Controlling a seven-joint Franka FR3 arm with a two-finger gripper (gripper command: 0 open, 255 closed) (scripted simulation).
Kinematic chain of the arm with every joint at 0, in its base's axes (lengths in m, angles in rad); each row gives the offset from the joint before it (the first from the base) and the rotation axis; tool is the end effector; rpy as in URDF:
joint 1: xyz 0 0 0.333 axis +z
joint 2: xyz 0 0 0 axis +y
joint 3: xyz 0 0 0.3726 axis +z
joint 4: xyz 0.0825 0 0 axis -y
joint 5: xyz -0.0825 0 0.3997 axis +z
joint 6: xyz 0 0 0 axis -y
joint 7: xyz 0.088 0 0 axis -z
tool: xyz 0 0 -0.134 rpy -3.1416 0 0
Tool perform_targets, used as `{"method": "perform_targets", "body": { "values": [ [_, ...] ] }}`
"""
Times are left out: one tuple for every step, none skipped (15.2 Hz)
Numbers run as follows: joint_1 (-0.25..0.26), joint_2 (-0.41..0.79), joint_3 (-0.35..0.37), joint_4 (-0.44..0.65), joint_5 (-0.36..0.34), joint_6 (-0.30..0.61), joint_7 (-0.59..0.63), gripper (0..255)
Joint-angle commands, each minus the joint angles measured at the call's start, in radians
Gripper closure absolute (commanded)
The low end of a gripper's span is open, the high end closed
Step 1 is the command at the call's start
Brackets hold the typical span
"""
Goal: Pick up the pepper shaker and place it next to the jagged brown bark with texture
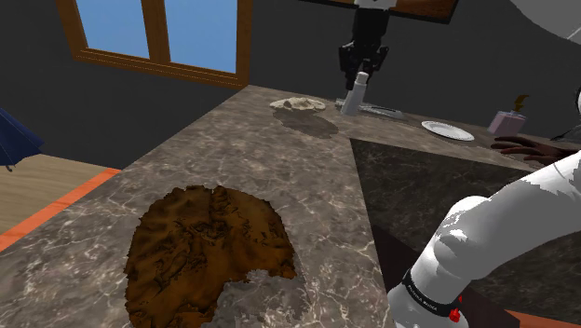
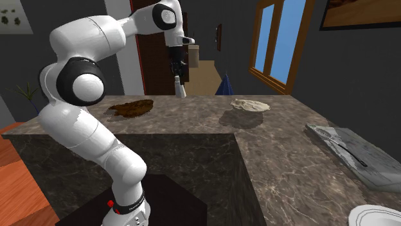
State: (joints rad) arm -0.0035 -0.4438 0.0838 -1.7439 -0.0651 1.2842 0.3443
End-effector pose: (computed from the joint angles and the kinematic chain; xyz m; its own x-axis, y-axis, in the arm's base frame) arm 0.3626 0.0315 0.7558 0.9583 -0.2853 0.0182 -0.2857 -0.9533 0.0982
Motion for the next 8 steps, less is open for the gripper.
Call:
{"method": "perform_targets", "body": {
  "values": [
    [0.013, -0.035, 0.032, -0.017, 0.018, -0.021, 0.045, 255],
    [0.019, -0.051, 0.047, -0.028, 0.028, -0.028, 0.066, 255],
    [0.024, -0.067, 0.063, -0.038, 0.038, -0.035, 0.087, 255],
    [0.030, -0.082, 0.079, -0.046, 0.049, -0.042, 0.109, 255],
    [0.036, -0.096, 0.095, -0.054, 0.060, -0.049, 0.131, 255],
    [0.041, -0.109, 0.111, -0.060, 0.072, -0.056, 0.153, 255],
    [0.047, -0.122, 0.128, -0.065, 0.084, -0.063, 0.175, 255],
    [0.052, -0.133, 0.145, -0.069, 0.096, -0.070, 0.197, 255]
  ]
}}
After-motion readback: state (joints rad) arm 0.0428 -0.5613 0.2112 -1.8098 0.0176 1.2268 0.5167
